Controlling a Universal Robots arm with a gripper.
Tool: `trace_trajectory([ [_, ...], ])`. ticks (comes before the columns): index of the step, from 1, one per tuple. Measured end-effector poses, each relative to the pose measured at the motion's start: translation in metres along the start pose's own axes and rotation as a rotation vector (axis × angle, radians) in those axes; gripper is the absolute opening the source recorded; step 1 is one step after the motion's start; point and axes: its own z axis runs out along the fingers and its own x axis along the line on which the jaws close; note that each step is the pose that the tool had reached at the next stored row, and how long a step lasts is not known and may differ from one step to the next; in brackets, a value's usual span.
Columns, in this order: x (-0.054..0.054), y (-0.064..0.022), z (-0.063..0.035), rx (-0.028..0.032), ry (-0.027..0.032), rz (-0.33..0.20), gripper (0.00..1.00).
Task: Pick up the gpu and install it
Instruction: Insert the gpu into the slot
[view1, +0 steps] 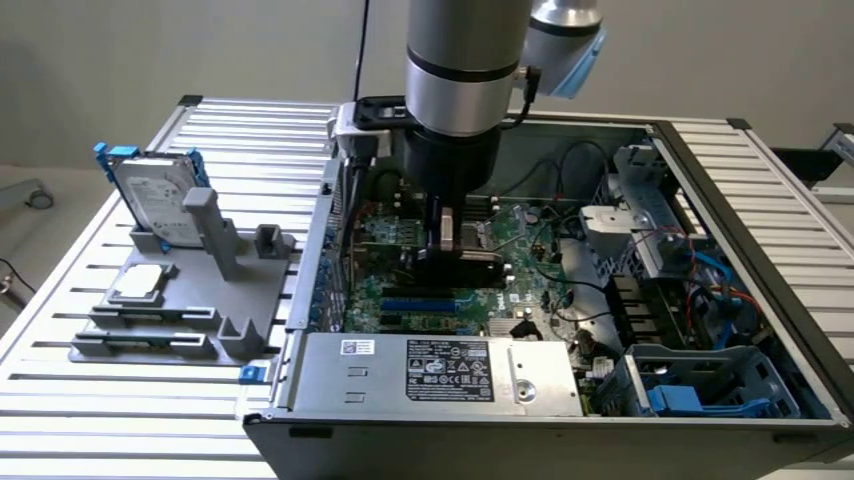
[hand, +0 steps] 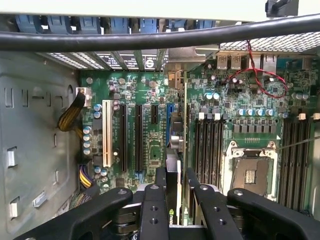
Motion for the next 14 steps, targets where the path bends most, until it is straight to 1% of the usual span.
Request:
trace_trajectory([
  [6,0.001,0.0003,0.0102,0.0001,-0.0001,0.0,0.26],
  [10,0.001,0.0003,0.0106,-0.0002,0.0,0.0,0.26],
  [14,0.001,0.0003,0.0134,-0.0004,0.0,0.0,0.26],
])
